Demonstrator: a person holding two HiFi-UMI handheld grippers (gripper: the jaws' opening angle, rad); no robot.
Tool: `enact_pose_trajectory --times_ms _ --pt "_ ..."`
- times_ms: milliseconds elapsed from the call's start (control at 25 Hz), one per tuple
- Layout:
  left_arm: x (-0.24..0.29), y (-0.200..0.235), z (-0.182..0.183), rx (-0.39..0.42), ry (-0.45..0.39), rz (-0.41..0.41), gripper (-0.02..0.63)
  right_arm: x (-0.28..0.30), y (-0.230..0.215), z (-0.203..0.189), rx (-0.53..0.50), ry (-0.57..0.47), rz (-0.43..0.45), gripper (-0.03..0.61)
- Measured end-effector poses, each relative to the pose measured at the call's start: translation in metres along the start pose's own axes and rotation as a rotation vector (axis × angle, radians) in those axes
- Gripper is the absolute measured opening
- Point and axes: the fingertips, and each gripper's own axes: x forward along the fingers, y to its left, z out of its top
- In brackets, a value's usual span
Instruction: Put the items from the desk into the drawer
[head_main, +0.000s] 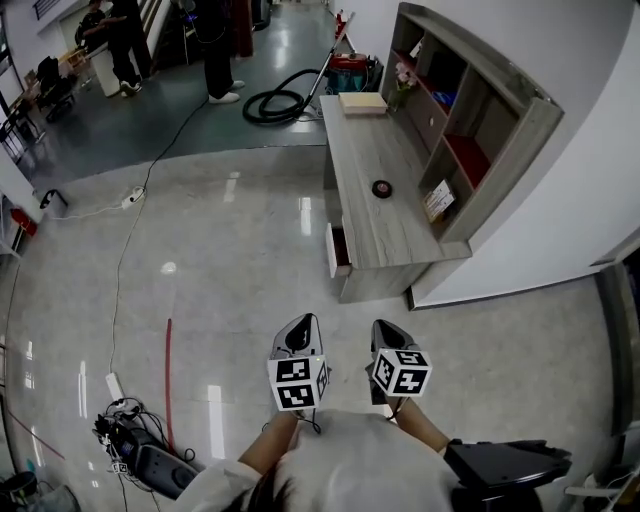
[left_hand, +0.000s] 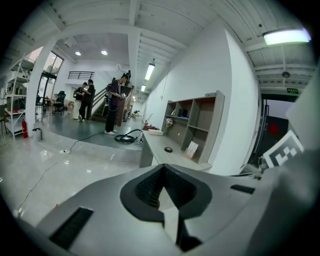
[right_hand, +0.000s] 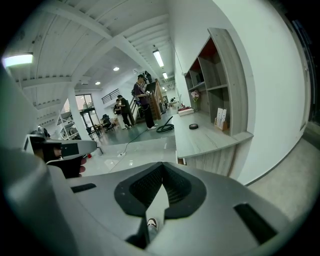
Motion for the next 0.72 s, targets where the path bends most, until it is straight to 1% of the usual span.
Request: enact_pose_trajectory --times_ms 280,520,720 --pt "0.048 0.050 0.044 0.029 0.024 -0.065 0.003 0.058 0.034 0.049 0.017 -0.028 -0.034 -0.002" --pt "0.088 0.093 0.067 0.045 0.052 -0.100 0.003 0.107 0.056 0.068 0.041 -0.013 -0.063 -0.002" --pt "0.116 0.122 0.081 0.053 0.067 -0.130 0.003 0.142 0.071 0.085 0.050 -0.020 -0.084 -0.002"
